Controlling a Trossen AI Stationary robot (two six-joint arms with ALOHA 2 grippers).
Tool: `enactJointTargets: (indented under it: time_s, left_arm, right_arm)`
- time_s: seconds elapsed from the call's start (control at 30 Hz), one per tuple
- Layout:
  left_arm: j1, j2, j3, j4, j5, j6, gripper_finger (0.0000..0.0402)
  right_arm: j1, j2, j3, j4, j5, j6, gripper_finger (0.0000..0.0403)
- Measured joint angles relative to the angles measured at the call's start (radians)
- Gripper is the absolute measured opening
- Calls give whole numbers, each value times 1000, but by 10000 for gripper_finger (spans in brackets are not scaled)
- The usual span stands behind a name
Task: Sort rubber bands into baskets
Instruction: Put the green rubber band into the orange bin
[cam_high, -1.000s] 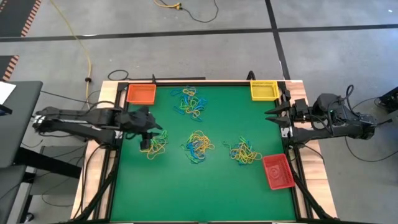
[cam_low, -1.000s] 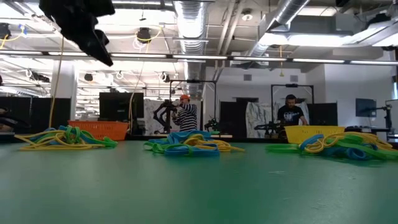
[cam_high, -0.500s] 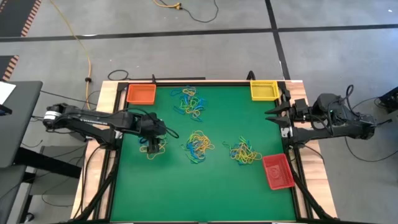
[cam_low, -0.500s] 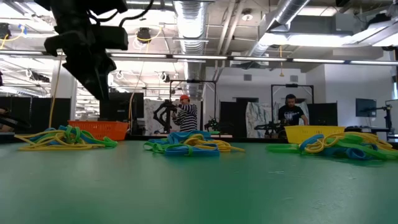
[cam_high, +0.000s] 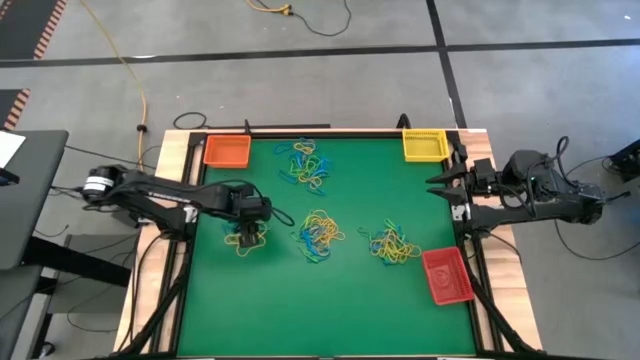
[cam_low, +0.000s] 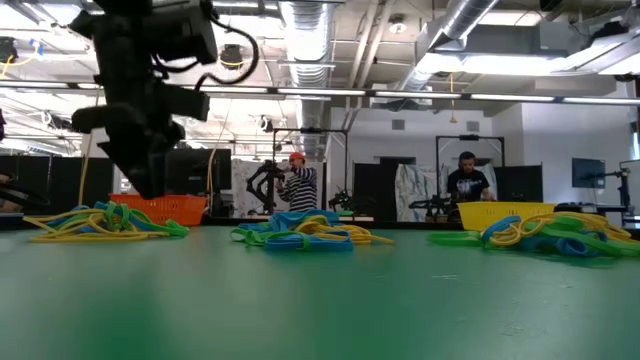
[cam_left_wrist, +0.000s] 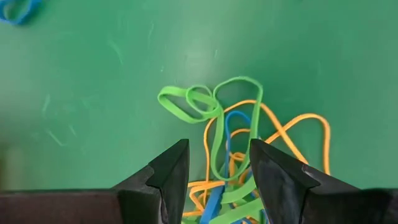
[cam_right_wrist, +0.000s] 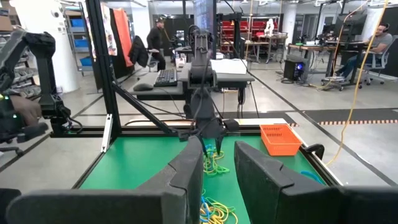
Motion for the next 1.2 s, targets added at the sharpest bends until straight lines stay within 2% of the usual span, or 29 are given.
enactJointTargets:
  time_s: [0.13, 0.27, 0.37, 0.57, 0.73, 1.07, 1.2]
  left_arm:
    - [22, 28, -1, 1, 1, -3, 155]
    - [54, 65, -1, 1, 81, 14, 135]
    - [72, 99, -1, -3, 101, 24, 116]
    - [90, 137, -1, 0, 142, 64, 63]
    - [92, 138, -1, 6, 110, 70, 7]
    - [91, 59, 52, -8, 132, 81, 0]
    - [91, 2, 82, -32, 76, 85, 0]
  right_arm:
    - [0, 0, 0, 0, 0, 0, 127]
    - [0, 0, 0, -1, 0, 0, 127]
    - [0, 0, 0, -1, 0, 0, 127]
    - [0, 0, 0, -1, 0, 0, 127]
    - [0, 0, 0, -1, 0, 0, 127]
    - [0, 0, 0, -1, 0, 0, 127]
    - [0, 0, 0, -1, 0, 0, 127]
